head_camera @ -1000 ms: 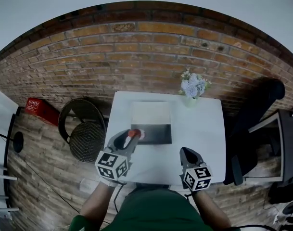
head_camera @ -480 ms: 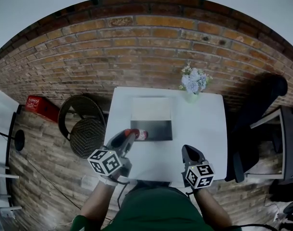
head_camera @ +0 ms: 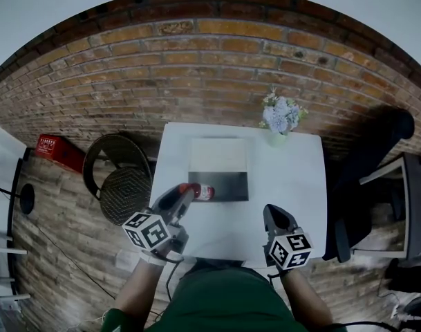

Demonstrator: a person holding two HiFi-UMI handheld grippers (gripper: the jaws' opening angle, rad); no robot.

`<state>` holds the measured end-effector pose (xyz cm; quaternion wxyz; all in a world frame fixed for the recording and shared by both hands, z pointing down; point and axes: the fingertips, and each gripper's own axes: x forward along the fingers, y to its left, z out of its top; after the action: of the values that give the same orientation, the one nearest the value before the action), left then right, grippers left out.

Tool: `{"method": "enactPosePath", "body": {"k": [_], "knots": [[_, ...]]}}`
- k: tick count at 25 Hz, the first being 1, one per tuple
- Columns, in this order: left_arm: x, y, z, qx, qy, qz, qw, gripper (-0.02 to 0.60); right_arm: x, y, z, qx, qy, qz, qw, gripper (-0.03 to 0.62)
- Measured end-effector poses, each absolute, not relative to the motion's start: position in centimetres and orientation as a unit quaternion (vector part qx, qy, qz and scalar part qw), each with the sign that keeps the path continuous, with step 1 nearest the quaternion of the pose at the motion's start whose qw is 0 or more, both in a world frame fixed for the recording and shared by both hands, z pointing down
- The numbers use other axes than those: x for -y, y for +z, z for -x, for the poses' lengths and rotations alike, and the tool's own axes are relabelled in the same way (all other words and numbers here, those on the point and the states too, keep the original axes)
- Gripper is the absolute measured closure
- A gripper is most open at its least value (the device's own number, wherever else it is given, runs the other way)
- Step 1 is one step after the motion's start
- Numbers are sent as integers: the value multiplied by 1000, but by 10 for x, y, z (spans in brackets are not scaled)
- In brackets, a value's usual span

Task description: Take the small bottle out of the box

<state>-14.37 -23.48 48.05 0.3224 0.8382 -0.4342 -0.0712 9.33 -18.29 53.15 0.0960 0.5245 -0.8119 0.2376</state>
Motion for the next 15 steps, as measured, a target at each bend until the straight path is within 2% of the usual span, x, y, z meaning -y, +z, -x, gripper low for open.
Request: {"method": "enactPosePath", "body": {"k": [15], "knots": [[237,472,144,406,-94,-846,333,436,181,502,-83,831,224,-505,59,591]]}}
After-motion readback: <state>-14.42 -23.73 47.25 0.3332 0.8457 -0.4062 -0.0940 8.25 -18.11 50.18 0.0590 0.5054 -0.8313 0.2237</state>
